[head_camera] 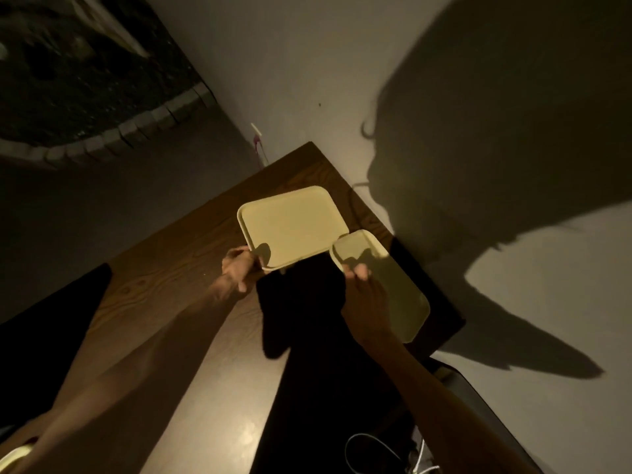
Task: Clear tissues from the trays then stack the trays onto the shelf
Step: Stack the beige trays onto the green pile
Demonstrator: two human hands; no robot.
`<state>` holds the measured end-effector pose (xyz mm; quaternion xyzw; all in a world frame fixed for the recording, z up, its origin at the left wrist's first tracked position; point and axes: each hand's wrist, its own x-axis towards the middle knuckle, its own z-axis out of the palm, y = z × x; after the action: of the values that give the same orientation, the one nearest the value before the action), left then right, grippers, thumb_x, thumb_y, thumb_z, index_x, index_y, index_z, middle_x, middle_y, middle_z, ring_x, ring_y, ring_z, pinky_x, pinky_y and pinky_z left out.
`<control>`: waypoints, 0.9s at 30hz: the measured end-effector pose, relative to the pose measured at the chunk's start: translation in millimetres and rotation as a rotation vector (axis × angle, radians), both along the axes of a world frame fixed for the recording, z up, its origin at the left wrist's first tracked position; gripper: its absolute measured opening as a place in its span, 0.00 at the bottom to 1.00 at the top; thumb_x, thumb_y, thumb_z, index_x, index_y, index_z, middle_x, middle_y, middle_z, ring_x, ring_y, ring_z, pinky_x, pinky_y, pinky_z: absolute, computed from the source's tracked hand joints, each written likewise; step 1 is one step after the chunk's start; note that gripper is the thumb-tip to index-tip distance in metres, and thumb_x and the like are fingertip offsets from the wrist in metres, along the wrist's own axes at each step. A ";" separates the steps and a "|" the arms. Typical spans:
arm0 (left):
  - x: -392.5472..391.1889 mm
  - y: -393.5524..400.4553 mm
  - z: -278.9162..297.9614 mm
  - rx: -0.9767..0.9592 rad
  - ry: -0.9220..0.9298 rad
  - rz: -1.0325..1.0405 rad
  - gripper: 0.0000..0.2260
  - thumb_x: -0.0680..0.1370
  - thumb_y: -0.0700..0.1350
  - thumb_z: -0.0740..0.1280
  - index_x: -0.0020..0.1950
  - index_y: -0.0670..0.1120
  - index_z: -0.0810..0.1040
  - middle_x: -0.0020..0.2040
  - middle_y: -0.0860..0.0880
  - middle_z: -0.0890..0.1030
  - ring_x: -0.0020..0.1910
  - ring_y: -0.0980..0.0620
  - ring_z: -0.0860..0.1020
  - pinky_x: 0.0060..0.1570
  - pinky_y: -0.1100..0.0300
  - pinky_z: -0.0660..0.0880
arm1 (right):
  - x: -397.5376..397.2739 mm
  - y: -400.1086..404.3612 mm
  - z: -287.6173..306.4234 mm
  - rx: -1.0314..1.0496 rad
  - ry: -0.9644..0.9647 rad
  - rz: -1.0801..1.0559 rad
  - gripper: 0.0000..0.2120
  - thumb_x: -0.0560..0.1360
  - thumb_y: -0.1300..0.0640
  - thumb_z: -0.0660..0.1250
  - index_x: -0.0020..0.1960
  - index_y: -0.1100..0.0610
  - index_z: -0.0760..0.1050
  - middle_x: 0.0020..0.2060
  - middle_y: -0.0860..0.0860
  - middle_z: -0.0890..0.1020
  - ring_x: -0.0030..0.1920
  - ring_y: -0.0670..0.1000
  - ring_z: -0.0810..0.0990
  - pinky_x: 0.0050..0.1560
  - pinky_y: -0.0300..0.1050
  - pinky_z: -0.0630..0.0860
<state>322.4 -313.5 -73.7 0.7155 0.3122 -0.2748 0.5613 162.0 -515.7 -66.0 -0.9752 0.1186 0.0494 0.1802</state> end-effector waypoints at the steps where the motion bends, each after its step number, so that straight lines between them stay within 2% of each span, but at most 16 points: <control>1: -2.6 7.4 8.2 -0.012 0.000 -0.014 0.08 0.77 0.34 0.63 0.52 0.43 0.78 0.52 0.43 0.81 0.41 0.49 0.81 0.33 0.62 0.82 | 1.7 -0.6 5.9 -0.009 -0.047 -0.025 0.20 0.83 0.57 0.51 0.58 0.63 0.80 0.51 0.61 0.84 0.47 0.59 0.85 0.41 0.47 0.82; 2: -4.7 15.0 15.5 -0.062 0.001 -0.007 0.09 0.77 0.32 0.60 0.47 0.42 0.78 0.49 0.41 0.81 0.36 0.49 0.81 0.31 0.61 0.81 | 2.9 -0.2 11.1 -0.014 -0.075 -0.046 0.21 0.83 0.58 0.49 0.58 0.63 0.80 0.50 0.62 0.84 0.48 0.59 0.85 0.42 0.47 0.82; 4: -10.2 27.2 29.7 -0.217 0.009 0.048 0.13 0.70 0.26 0.56 0.37 0.39 0.75 0.48 0.38 0.78 0.28 0.47 0.77 0.23 0.60 0.76 | 5.8 4.9 28.1 0.008 -0.089 -0.079 0.17 0.77 0.63 0.57 0.63 0.61 0.78 0.53 0.60 0.82 0.48 0.59 0.83 0.42 0.49 0.82; 5: -12.6 31.9 38.5 -0.256 0.012 0.059 0.13 0.67 0.25 0.55 0.36 0.38 0.75 0.48 0.37 0.77 0.28 0.47 0.74 0.22 0.60 0.72 | 7.3 7.8 37.4 0.003 -0.087 -0.067 0.22 0.73 0.64 0.60 0.65 0.59 0.76 0.53 0.59 0.80 0.48 0.58 0.82 0.41 0.50 0.81; 6: -16.6 36.6 48.3 -0.283 0.013 0.041 0.13 0.66 0.25 0.55 0.38 0.38 0.76 0.47 0.38 0.77 0.28 0.47 0.72 0.22 0.60 0.70 | 8.7 10.9 43.6 -0.022 -0.074 -0.018 0.26 0.68 0.64 0.62 0.66 0.59 0.75 0.53 0.58 0.79 0.47 0.58 0.81 0.38 0.49 0.80; 8: -23.9 50.4 64.6 -0.322 0.016 0.012 0.18 0.65 0.26 0.58 0.50 0.35 0.79 0.45 0.39 0.77 0.29 0.46 0.70 0.24 0.58 0.71 | 10.3 20.6 62.5 -0.063 -0.101 0.101 0.31 0.63 0.65 0.66 0.66 0.58 0.74 0.52 0.57 0.78 0.48 0.59 0.81 0.38 0.49 0.79; 10: -30.8 64.4 77.0 -0.391 0.053 0.005 0.21 0.69 0.28 0.61 0.60 0.36 0.77 0.48 0.39 0.80 0.37 0.45 0.77 0.34 0.56 0.81 | 12.0 35.1 78.1 -0.042 -0.112 0.192 0.34 0.61 0.65 0.71 0.67 0.56 0.72 0.54 0.55 0.78 0.52 0.57 0.80 0.43 0.49 0.79; 11: -35.3 70.3 83.3 -0.432 0.064 -0.008 0.19 0.72 0.30 0.62 0.61 0.38 0.77 0.51 0.39 0.82 0.43 0.45 0.80 0.40 0.55 0.83 | 12.6 43.1 85.8 -0.033 -0.129 0.226 0.34 0.62 0.65 0.72 0.67 0.55 0.71 0.54 0.54 0.77 0.51 0.55 0.79 0.43 0.48 0.79; 13: -44.8 81.8 94.1 -0.492 0.071 0.000 0.14 0.76 0.32 0.64 0.61 0.41 0.77 0.56 0.39 0.84 0.50 0.44 0.83 0.45 0.54 0.84 | 11.7 59.2 94.3 -0.045 -0.157 0.330 0.30 0.65 0.63 0.70 0.66 0.53 0.71 0.53 0.51 0.75 0.50 0.53 0.77 0.44 0.48 0.79; 16: -58.6 101.2 108.1 -0.564 0.069 0.047 0.13 0.77 0.34 0.65 0.62 0.39 0.77 0.56 0.37 0.83 0.47 0.44 0.85 0.44 0.52 0.84 | 7.0 81.0 99.7 -0.049 -0.167 0.490 0.24 0.70 0.61 0.63 0.66 0.52 0.69 0.55 0.51 0.75 0.54 0.53 0.75 0.50 0.48 0.77; 20: -78.1 126.7 123.2 -0.663 0.056 0.094 0.13 0.77 0.35 0.64 0.61 0.36 0.78 0.51 0.38 0.85 0.45 0.44 0.86 0.43 0.52 0.84 | 2.4 106.5 100.1 0.036 -0.166 0.591 0.27 0.69 0.65 0.69 0.67 0.51 0.73 0.54 0.50 0.75 0.54 0.51 0.75 0.49 0.48 0.78; 27: -115.1 173.6 129.1 -0.723 -0.003 0.161 0.17 0.74 0.34 0.68 0.63 0.36 0.79 0.58 0.35 0.82 0.50 0.42 0.85 0.46 0.50 0.84 | -2.9 155.2 109.2 0.186 -0.099 0.716 0.28 0.74 0.68 0.67 0.72 0.50 0.71 0.59 0.49 0.72 0.56 0.50 0.74 0.47 0.40 0.74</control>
<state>207.3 -139.9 55.4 0.4447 0.2494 -0.3212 0.7980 159.1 -360.4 43.2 -0.9355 -0.2439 0.0728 0.2450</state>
